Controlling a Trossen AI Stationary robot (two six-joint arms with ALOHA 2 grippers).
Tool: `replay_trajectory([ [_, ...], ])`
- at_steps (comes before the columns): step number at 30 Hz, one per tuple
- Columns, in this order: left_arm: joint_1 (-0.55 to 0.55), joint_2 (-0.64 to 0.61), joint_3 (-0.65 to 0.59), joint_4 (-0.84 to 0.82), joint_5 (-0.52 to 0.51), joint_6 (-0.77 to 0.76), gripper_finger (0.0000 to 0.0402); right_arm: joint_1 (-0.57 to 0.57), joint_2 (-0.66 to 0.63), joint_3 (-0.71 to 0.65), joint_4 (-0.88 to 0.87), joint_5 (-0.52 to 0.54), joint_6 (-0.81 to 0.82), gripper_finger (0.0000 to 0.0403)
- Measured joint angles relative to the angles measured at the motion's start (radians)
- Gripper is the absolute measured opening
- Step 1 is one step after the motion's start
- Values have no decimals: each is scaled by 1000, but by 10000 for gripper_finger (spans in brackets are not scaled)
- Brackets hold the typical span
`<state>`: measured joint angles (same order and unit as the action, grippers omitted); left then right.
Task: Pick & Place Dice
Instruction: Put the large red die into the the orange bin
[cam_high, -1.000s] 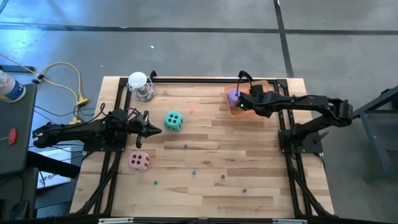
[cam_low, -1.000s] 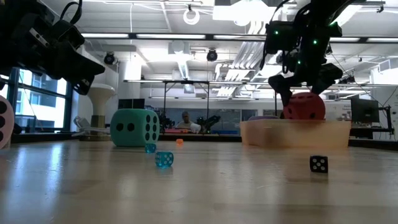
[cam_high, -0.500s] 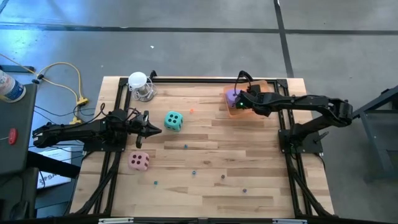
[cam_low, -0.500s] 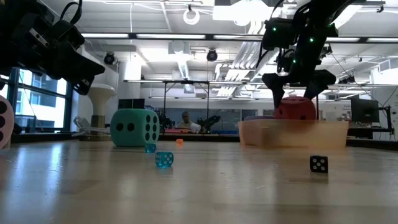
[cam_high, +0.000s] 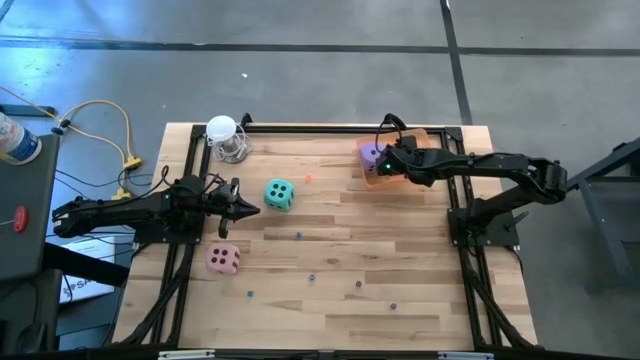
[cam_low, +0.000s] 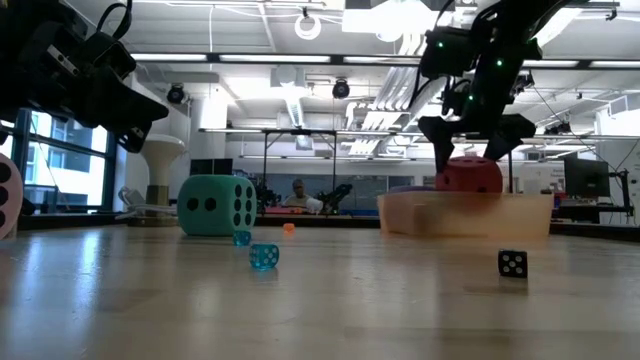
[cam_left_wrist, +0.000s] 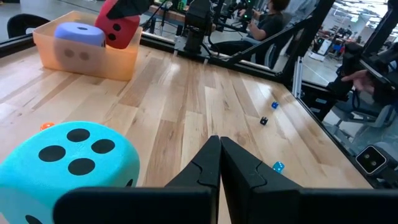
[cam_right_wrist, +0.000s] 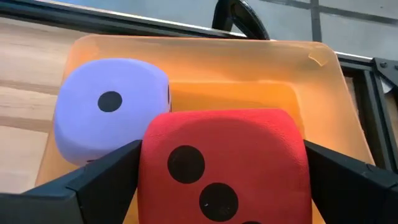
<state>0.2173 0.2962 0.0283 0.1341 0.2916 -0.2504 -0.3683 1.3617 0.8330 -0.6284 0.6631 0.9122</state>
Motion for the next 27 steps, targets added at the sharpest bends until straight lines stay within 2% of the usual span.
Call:
replay_trajectory([
  [8,0,0,0,0,0,1,2,14,0,0,3,68,-40,398],
  [18,0,0,0,0,0,1,2,146,0,0,-5,297,-76,398],
  [22,0,0,0,0,0,8,2,173,0,0,1,329,-88,398],
  [27,0,0,0,0,0,9,2,172,0,0,2,299,-87,398],
])
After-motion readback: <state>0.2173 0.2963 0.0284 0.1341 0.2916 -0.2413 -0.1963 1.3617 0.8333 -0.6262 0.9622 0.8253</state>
